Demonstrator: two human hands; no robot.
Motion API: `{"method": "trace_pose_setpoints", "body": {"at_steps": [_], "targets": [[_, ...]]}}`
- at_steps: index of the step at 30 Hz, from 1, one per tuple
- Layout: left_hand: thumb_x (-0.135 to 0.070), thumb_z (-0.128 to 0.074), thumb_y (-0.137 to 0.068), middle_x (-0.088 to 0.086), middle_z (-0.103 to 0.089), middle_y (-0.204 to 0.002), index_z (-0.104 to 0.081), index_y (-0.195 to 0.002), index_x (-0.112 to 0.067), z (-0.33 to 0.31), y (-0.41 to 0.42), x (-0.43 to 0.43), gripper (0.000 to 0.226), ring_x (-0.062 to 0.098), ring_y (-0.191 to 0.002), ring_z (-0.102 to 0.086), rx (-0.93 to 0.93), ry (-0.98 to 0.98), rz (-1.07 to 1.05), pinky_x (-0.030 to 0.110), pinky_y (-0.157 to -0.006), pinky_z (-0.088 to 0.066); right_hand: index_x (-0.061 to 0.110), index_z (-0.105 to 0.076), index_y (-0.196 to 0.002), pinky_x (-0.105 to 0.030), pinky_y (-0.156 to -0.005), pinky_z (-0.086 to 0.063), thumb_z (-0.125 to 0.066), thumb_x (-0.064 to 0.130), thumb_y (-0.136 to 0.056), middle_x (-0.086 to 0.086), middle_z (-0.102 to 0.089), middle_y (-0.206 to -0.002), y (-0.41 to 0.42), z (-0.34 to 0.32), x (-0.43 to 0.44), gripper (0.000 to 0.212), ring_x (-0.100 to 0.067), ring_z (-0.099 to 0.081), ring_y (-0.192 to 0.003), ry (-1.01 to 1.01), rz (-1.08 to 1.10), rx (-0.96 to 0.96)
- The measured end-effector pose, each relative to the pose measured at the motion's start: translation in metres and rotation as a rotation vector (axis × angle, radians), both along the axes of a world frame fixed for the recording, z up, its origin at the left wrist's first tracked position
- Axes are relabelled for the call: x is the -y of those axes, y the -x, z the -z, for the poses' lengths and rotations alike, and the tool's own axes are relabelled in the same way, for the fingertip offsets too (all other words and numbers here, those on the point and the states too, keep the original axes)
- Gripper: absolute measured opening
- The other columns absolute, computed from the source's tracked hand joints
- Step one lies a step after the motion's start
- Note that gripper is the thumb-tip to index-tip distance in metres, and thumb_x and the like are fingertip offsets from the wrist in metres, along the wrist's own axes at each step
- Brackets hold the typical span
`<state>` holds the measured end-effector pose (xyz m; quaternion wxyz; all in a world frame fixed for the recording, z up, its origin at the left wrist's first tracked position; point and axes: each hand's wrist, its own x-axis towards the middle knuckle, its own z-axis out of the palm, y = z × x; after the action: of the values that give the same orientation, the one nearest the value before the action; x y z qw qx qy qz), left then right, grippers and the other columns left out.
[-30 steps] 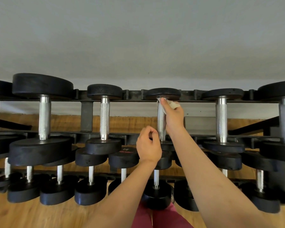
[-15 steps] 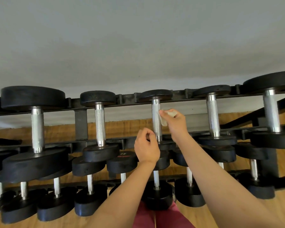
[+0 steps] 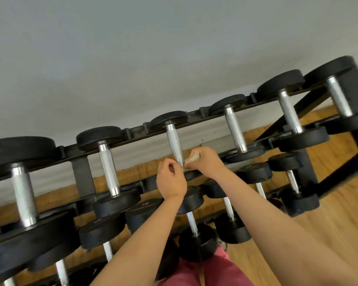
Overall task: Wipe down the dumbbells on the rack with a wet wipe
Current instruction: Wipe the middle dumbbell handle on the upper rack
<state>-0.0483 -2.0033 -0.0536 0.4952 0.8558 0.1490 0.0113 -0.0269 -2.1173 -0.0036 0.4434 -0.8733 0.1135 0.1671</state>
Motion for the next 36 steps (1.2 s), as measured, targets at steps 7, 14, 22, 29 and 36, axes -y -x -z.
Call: {"method": "trace_pose_setpoints", "body": {"at_steps": [7, 14, 22, 29, 36], "targets": [[-0.029, -0.055, -0.096, 0.001, -0.056, -0.107, -0.056, -0.101, -0.018, -0.008, 0.001, -0.006, 0.012, 0.018, -0.099, -0.056, 0.013, -0.145, 0.107, 0.028, -0.083, -0.046, 0.018, -0.062, -0.079, -0.021, -0.071, -0.042, -0.073, 0.019, -0.086, 0.005, -0.061, -0.078, 0.065, -0.020, 0.051, 0.012, -0.007, -0.056, -0.076, -0.140, 0.418, 0.222], [-0.026, -0.049, -0.099, -0.003, -0.033, -0.151, -0.037, -0.146, -0.016, -0.029, 0.040, 0.057, 0.049, 0.008, -0.142, -0.027, 0.234, -0.193, 0.271, 0.028, -0.119, -0.020, 0.020, -0.068, -0.107, -0.016, -0.086, -0.048, -0.068, 0.020, -0.089, 0.010, -0.068, -0.100, 0.085, -0.011, 0.151, 0.017, 0.003, -0.060, -0.095, -0.033, 0.589, 0.428], [-0.021, -0.038, -0.105, -0.005, -0.043, -0.149, -0.042, -0.143, -0.021, -0.012, 0.057, 0.158, 0.038, 0.002, -0.137, -0.036, -0.084, 0.208, 0.202, 0.028, -0.119, -0.025, 0.008, -0.063, -0.125, -0.027, -0.115, -0.030, -0.072, -0.009, -0.077, -0.002, -0.056, -0.137, 0.080, 0.041, 0.170, 0.052, -0.016, -0.044, -0.134, 0.175, -0.074, 0.669], [-0.014, -0.036, -0.105, -0.004, -0.056, -0.136, -0.053, -0.135, -0.017, -0.015, 0.048, 0.153, 0.035, 0.005, -0.129, -0.047, -0.153, 0.287, 0.150, 0.023, -0.113, -0.033, 0.007, -0.066, -0.123, -0.032, -0.119, -0.011, -0.079, -0.011, -0.065, -0.008, -0.060, -0.134, 0.067, 0.042, 0.182, 0.062, -0.021, -0.052, -0.129, 0.291, -0.380, 0.737], [-0.011, -0.038, -0.104, -0.010, -0.057, -0.127, -0.049, -0.135, -0.021, -0.013, 0.050, 0.160, 0.035, -0.005, -0.118, -0.051, -0.129, 0.219, 0.177, 0.003, -0.095, -0.036, 0.005, -0.057, -0.131, -0.028, -0.119, -0.020, -0.071, -0.016, -0.074, -0.007, -0.052, -0.141, 0.074, 0.062, 0.193, 0.063, -0.019, -0.039, -0.138, 0.211, -0.146, 0.754]]}}
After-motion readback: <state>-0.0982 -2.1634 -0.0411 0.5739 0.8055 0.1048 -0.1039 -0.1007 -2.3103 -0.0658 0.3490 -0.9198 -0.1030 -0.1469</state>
